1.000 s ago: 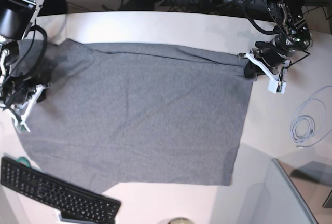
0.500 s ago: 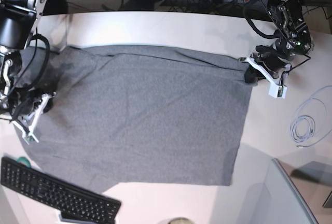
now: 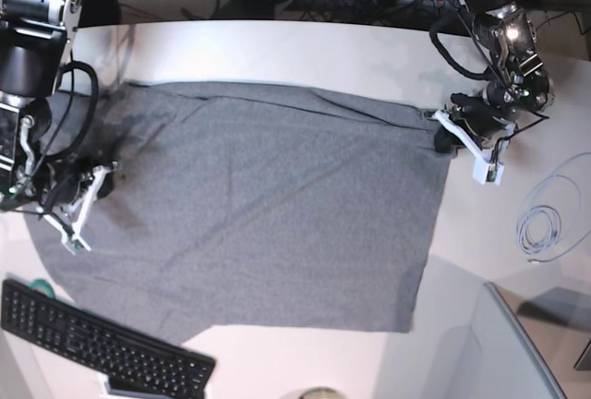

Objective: Layout the t-shirt on the table in an organized manner, then fold the t-shirt properly
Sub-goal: 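Drag the held shirt edge with both grippers to straighten it, then release the shirt and reposition both grippers along its edge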

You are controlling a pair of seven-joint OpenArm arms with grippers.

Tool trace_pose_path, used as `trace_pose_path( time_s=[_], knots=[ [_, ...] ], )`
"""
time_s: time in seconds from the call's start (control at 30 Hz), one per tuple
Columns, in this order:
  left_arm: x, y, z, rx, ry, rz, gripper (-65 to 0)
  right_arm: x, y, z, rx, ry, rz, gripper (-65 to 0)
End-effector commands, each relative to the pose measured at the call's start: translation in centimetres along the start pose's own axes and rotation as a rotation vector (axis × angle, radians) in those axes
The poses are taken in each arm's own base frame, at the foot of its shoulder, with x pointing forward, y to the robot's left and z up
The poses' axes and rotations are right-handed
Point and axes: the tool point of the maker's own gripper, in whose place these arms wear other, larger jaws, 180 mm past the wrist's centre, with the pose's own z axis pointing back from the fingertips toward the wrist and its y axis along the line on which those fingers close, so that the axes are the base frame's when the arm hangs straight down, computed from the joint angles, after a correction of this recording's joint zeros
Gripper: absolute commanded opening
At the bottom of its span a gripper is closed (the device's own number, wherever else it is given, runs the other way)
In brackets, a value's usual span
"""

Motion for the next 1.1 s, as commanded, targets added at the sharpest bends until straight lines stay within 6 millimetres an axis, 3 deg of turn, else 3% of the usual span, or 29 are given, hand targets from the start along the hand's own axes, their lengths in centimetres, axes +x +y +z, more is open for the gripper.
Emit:
trace_pose_path(
  time_s=[0.0, 0.57, 0.87, 1.07],
  knots=[
    [2.1, 0.3, 0.2, -0.001, -0.057, -0.014, -65.0, 2.1, -0.9, 1.0, -0.020, -0.059, 0.009, -64.7],
    [2.1, 0.4, 0.0, -0.002, -0.056, -0.009, -65.0, 1.8, -0.9, 0.9, -0.019, -0.057, 0.003, -64.7],
    [4.0, 0.6, -0.1, 0.003, -0.088, -0.018, -65.0, 1.7, -0.9, 0.9, -0.019, -0.056, 0.002, -64.7],
    [3.6, 0.4, -1.3, -0.012, -0.085, 0.033, -65.0, 1.8, -0.9, 0.9, -0.018, -0.057, 0.002, -64.7]
  ],
)
